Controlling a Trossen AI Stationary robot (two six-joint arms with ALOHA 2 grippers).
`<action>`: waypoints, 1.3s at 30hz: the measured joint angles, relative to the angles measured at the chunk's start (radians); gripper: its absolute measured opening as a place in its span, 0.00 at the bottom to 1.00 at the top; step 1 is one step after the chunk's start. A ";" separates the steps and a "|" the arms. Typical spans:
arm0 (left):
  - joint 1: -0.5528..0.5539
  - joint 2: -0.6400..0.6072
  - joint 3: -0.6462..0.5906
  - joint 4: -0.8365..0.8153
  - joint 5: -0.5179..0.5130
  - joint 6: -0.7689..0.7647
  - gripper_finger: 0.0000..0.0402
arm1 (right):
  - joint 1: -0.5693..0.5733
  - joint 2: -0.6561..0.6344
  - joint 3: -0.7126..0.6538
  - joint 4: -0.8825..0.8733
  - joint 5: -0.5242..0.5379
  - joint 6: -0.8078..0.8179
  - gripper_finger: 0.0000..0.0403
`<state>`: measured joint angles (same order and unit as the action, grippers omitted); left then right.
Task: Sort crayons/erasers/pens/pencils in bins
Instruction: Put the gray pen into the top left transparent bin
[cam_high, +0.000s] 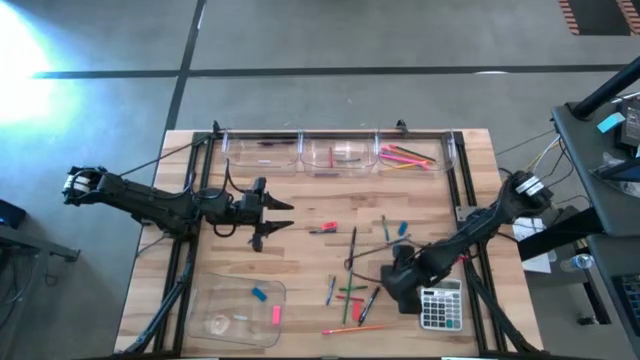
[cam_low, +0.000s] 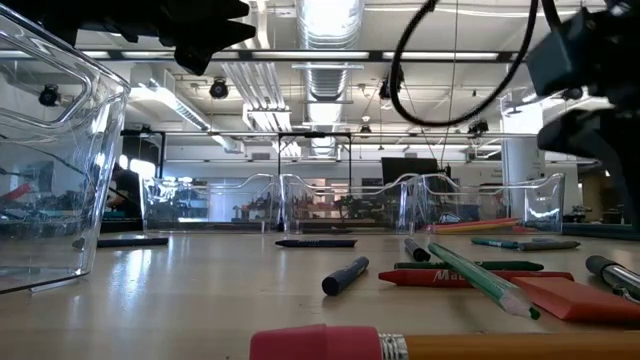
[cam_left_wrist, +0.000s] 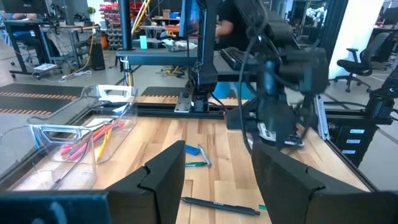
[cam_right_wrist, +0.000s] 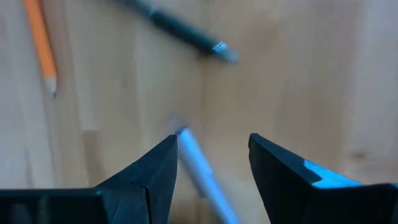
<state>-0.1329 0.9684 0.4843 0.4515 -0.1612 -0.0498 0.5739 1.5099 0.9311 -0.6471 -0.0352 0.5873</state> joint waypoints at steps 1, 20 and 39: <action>0.000 0.000 0.000 0.000 0.000 0.000 0.43 | 0.000 0.021 0.005 0.002 -0.026 0.002 0.46; 0.000 0.000 0.000 -0.023 0.000 -0.021 0.43 | 0.017 0.155 0.027 -0.056 -0.022 -0.062 0.38; -0.001 0.000 0.000 -0.014 0.000 -0.021 0.43 | -0.093 0.085 0.119 -0.205 0.162 -0.245 0.05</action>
<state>-0.1337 0.9684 0.4843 0.4378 -0.1616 -0.0713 0.4812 1.5948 1.0504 -0.8519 0.1265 0.3423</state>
